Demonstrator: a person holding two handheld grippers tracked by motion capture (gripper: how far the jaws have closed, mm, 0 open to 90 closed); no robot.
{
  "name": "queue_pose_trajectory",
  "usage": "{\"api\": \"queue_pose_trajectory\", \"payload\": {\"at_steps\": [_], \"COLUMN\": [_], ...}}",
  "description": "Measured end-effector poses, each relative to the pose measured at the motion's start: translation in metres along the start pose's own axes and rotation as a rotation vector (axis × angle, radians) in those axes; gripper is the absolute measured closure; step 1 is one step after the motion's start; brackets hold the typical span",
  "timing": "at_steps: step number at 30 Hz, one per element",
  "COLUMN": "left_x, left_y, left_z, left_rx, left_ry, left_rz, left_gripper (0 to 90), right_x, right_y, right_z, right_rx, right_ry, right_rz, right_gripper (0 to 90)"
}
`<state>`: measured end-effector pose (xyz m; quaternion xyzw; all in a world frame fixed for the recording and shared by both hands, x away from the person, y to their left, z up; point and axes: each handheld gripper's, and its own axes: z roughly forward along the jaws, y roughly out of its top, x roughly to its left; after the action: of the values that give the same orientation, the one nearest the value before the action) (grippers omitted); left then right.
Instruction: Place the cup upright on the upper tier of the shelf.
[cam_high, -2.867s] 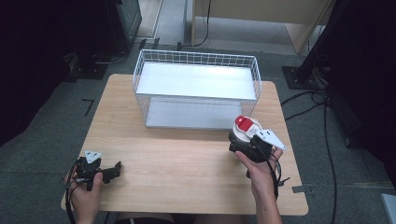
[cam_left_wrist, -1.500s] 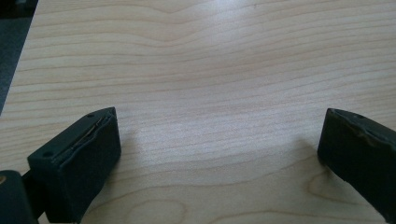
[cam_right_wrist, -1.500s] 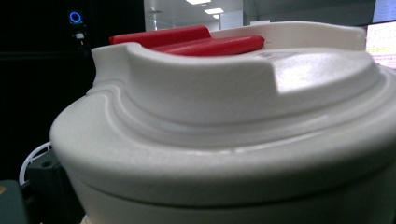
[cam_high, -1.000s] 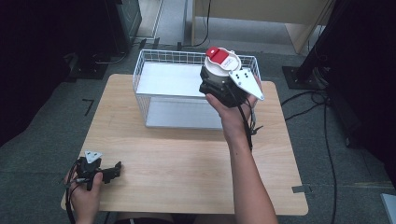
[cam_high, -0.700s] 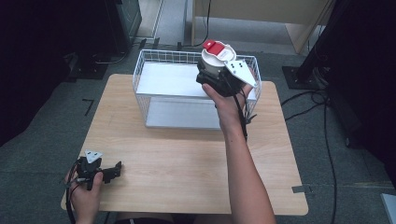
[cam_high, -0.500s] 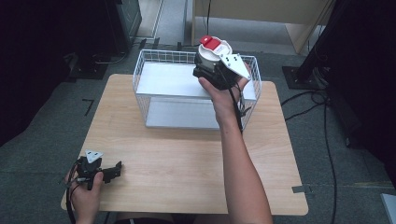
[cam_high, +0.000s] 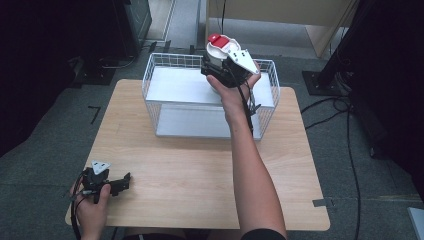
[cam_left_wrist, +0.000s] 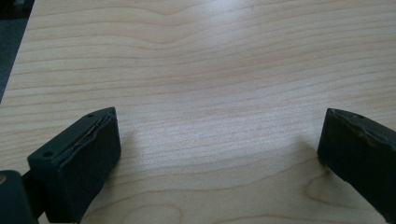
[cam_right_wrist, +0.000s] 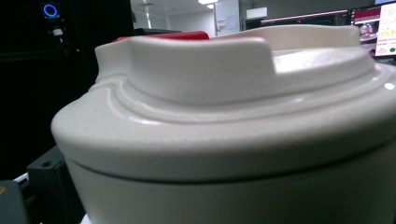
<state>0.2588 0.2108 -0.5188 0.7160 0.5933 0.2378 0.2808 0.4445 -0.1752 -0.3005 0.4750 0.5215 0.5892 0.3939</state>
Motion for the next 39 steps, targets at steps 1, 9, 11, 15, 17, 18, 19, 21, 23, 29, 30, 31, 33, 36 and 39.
{"api": "queue_pose_trajectory", "payload": {"at_steps": [1,9,11,15,17,18,19,21,23,29,30,31,33,36,39], "left_x": [0.0,0.0,0.0,0.0,0.0,0.0,0.0,0.0,0.0,0.0,0.0,0.0,0.0,0.0,0.0], "left_y": [0.0,0.0,0.0,0.0,0.0,0.0,0.0,0.0,0.0,0.0,0.0,0.0,0.0,0.0,0.0], "left_z": [0.0,0.0,0.0,0.0,0.0,0.0,0.0,0.0,0.0,0.0,0.0,0.0,0.0,0.0,0.0], "left_rx": [0.0,0.0,0.0,0.0,0.0,0.0,0.0,0.0,0.0,0.0,-0.001,-0.001,-0.001,0.0,-0.001], "left_ry": [0.0,0.0,0.0,0.0,0.0,0.0,0.0,0.0,0.0,0.0,0.0,0.0,0.0,0.001,-0.001], "left_rz": [0.001,0.0,0.0,0.0,0.0,0.0,0.0,0.0,0.0,0.0,0.0,0.0,0.0,0.002,0.0], "left_gripper": [0.0,0.0,0.0,0.0,0.0,0.0,0.0,0.0,0.0,0.0,0.0,0.0,0.0,0.0,0.0], "right_x": [0.0,-0.005,-0.007,-0.008,-0.008,-0.008,-0.009,-0.01,-0.011,-0.013,-0.014,-0.014,-0.017,-0.019,-0.023], "right_y": [-0.001,-0.003,-0.003,-0.003,-0.002,-0.002,-0.001,0.001,0.0,-0.002,-0.003,-0.004,-0.007,-0.009,-0.015], "right_z": [0.0,0.0,-0.001,-0.004,-0.005,-0.005,-0.005,-0.006,-0.007,-0.014,-0.016,-0.018,-0.021,-0.025,-0.034], "right_rx": [0.005,0.021,0.024,0.027,0.042,0.042,0.05,0.079,0.096,0.117,0.12,0.123,0.131,0.141,0.143], "right_ry": [0.003,0.016,0.024,0.03,0.027,0.027,0.03,0.04,0.042,0.049,0.051,0.049,0.045,0.034,0.046], "right_rz": [0.001,0.025,0.04,0.044,0.042,0.042,0.038,0.042,0.046,0.01,0.01,0.008,0.004,0.007,-0.007], "right_gripper": [0.5,0.5,0.5,0.4,0.3,0.3,0.3,0.0,0.0,0.0,0.0,0.0,0.0,0.0,0.0]}}
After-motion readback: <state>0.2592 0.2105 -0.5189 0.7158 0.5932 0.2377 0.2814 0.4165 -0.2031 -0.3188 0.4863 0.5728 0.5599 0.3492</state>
